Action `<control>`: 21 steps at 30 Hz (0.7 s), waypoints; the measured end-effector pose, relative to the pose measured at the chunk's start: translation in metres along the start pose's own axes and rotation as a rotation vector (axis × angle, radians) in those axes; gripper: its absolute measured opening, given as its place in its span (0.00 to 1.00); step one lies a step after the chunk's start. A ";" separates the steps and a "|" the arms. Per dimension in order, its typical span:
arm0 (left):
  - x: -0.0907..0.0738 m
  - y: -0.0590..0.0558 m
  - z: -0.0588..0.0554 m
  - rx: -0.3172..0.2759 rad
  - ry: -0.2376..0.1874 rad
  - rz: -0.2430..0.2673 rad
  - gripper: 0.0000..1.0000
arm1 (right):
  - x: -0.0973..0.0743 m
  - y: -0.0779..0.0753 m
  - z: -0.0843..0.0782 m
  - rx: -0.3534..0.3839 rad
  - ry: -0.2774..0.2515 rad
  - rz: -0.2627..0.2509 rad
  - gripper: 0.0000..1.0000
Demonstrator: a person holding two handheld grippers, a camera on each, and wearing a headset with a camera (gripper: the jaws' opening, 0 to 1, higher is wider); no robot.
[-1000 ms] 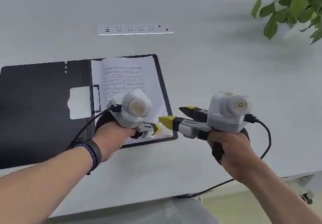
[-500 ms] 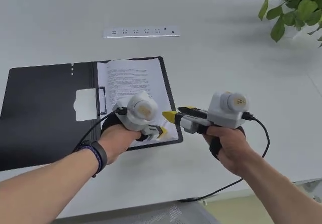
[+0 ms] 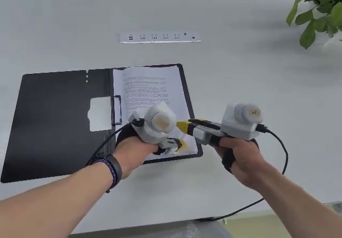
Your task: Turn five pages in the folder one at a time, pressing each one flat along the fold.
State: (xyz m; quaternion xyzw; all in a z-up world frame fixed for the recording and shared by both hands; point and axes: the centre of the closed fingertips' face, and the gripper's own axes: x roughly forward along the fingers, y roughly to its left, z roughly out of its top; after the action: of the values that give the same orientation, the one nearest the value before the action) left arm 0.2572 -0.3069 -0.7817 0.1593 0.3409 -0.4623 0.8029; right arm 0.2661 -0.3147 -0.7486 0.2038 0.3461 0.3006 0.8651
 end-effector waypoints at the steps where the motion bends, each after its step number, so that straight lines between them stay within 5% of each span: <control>1: 0.000 0.000 0.000 0.000 0.002 -0.002 0.55 | 0.000 0.000 -0.001 -0.001 0.007 0.003 0.31; 14: -0.008 -0.011 0.001 -0.011 0.005 -0.043 0.65 | -0.012 0.003 -0.009 0.083 -0.038 0.029 0.16; 21: -0.021 -0.016 0.004 -0.041 -0.031 -0.032 0.66 | -0.018 0.011 -0.013 0.117 -0.041 0.055 0.03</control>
State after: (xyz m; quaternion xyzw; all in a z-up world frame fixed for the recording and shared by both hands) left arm 0.2378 -0.3044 -0.7630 0.1300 0.3404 -0.4705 0.8036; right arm 0.2424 -0.3165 -0.7430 0.2694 0.3398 0.2993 0.8499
